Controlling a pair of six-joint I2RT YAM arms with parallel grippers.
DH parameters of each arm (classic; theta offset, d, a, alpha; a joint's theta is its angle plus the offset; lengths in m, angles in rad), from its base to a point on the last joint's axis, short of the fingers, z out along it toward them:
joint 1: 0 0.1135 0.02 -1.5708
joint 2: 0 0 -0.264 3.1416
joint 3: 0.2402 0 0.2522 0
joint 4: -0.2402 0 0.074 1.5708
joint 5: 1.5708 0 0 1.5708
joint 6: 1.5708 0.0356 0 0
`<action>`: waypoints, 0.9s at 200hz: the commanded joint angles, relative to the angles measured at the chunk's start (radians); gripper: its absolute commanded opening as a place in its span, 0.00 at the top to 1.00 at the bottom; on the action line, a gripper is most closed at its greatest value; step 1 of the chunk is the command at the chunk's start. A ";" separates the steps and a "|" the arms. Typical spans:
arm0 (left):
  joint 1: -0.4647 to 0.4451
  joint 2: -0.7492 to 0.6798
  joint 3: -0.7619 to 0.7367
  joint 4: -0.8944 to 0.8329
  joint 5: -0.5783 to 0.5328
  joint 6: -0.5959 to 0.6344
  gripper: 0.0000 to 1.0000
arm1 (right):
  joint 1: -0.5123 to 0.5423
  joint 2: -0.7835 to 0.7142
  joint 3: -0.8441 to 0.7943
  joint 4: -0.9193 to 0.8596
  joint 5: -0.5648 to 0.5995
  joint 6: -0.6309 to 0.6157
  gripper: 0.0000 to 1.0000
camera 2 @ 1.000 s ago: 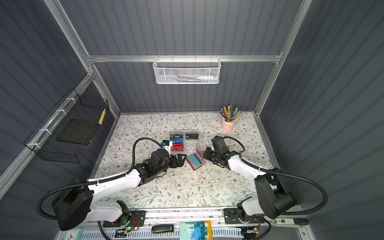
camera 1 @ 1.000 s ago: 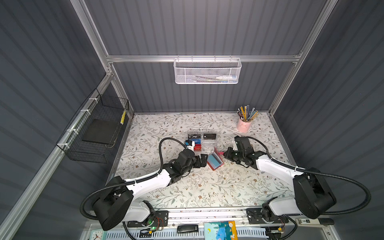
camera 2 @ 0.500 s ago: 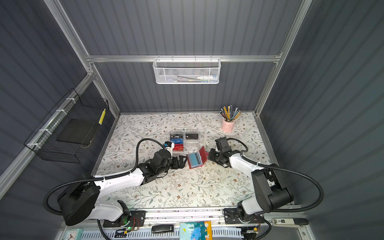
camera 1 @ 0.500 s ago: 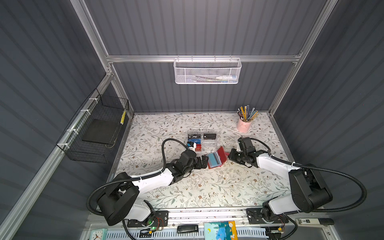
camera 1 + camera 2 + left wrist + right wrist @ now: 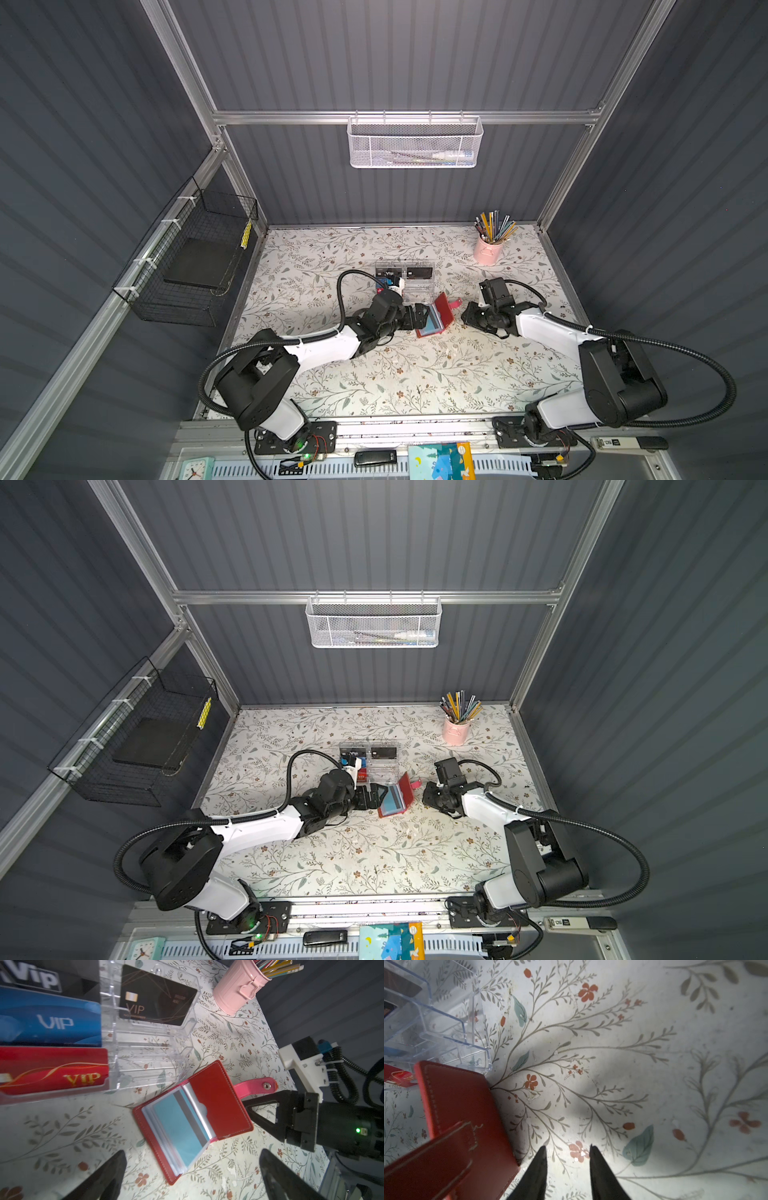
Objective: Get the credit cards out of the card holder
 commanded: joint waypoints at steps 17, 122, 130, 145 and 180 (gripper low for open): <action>-0.017 0.139 0.134 0.056 0.089 -0.026 0.00 | -0.017 -0.014 0.006 0.003 -0.036 -0.013 0.61; -0.039 0.410 0.316 0.238 0.158 -0.242 0.00 | -0.063 -0.263 -0.100 -0.033 -0.093 0.006 0.53; -0.040 0.422 0.316 0.249 0.158 -0.257 0.00 | -0.067 -0.290 -0.110 -0.042 -0.095 0.007 0.52; -0.044 0.441 0.317 0.268 0.152 -0.278 0.00 | -0.075 -0.326 -0.127 -0.052 -0.105 0.010 0.52; -0.066 0.490 0.345 0.290 0.147 -0.313 0.00 | -0.085 -0.415 -0.171 -0.028 -0.155 0.033 0.51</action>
